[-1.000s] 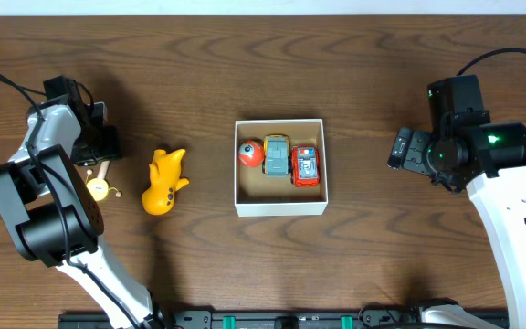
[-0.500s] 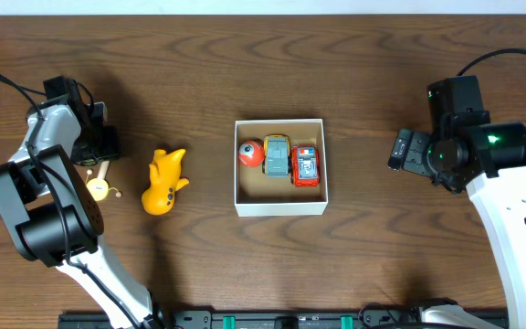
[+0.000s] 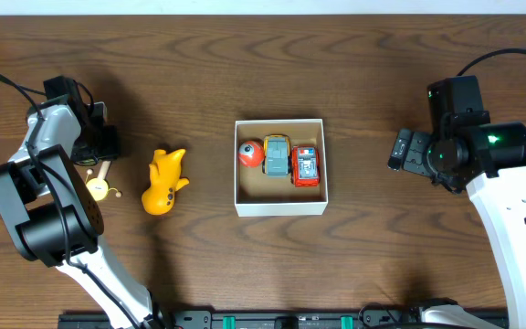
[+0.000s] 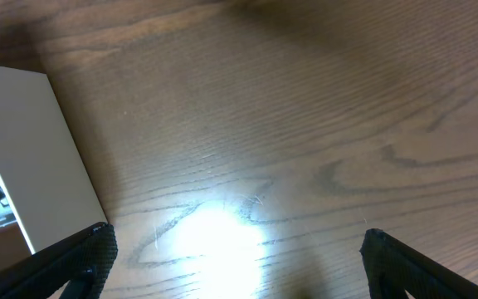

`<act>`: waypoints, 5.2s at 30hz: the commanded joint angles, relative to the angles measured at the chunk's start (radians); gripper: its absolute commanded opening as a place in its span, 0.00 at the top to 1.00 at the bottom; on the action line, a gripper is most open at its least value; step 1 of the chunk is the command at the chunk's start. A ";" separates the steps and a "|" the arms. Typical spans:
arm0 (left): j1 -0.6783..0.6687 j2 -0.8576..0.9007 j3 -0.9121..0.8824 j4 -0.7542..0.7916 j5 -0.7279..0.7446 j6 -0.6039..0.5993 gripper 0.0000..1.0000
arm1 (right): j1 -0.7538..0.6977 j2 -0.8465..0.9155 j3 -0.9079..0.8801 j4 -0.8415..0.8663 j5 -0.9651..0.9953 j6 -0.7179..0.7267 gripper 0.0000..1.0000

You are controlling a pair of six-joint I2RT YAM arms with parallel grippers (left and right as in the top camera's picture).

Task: Pack container
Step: 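Lower the left gripper and grasp the white toy's handle, then carry the white toy right and drop it into the box, then withdraw the left gripper and grasp the orange duck toy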

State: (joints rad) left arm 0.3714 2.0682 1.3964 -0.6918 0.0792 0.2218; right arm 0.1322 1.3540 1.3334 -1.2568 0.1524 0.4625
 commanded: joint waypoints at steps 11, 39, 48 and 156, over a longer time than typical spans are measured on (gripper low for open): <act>0.005 0.025 -0.035 0.002 -0.019 0.006 0.85 | -0.007 0.006 -0.006 -0.001 0.001 -0.008 0.03; 0.006 -0.025 0.001 -0.014 -0.020 -0.028 0.04 | -0.007 0.006 -0.006 0.000 0.002 -0.008 0.02; 0.035 -0.054 -0.023 -0.137 -0.034 -0.230 0.02 | -0.007 0.006 -0.006 0.006 0.005 -0.008 0.02; -1.089 -0.219 0.025 -0.204 0.008 0.241 0.45 | -0.006 0.006 -0.006 -0.015 0.005 -0.008 0.01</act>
State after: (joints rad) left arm -0.7181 1.8530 1.4147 -0.8879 0.0830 0.4522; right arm 0.1322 1.3548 1.3327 -1.2709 0.1528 0.4625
